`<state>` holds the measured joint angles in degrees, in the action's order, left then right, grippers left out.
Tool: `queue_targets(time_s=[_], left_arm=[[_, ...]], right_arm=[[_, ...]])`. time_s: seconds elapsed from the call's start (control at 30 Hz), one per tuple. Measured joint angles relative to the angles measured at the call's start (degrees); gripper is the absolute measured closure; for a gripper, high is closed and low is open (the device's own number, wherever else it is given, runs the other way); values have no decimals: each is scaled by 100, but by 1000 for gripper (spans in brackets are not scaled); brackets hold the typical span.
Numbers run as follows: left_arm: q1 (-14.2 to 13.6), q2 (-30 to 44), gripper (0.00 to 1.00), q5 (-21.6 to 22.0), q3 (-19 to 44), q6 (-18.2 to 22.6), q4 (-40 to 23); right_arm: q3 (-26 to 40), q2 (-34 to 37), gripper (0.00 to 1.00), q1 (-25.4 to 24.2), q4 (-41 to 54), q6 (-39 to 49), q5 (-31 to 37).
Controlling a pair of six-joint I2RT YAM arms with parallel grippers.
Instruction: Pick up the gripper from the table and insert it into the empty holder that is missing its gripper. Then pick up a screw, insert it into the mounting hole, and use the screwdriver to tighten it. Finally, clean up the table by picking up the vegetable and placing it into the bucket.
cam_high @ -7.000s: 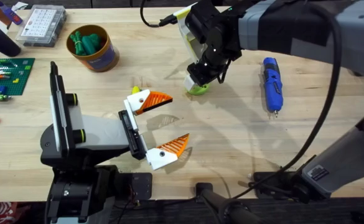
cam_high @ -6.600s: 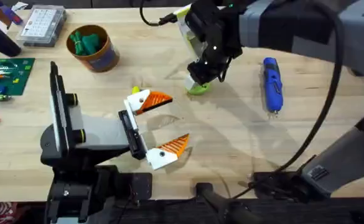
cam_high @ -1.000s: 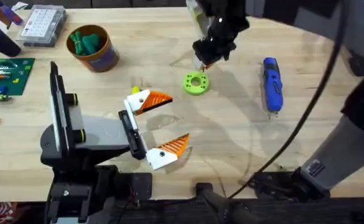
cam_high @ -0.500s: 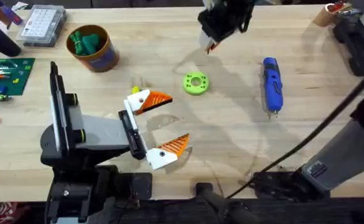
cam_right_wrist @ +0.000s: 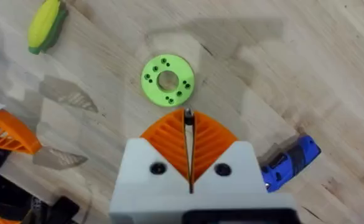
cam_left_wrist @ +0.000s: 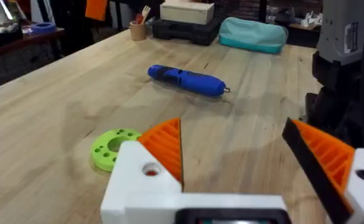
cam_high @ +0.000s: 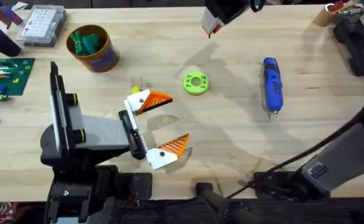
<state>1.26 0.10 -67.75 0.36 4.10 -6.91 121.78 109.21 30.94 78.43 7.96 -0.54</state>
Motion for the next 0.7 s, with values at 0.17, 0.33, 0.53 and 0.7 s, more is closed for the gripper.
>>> queue_targets(time_s=[0.17, 0.33, 0.53, 0.7], left_arm=[[0, 0, 14, 0, 0, 0, -1], [0, 0, 14, 0, 0, 0, -1], [0, 0, 14, 0, 0, 0, -1], [0, 0, 14, 0, 0, 0, -1]], right_arm=[[0, -95, 997, 2, -3, -1, -48], [0, -263, 997, 2, 25, -25, -136], [-132, -592, 997, 2, 94, -71, -191], [-528, -875, 997, 2, -159, -142, -244]])
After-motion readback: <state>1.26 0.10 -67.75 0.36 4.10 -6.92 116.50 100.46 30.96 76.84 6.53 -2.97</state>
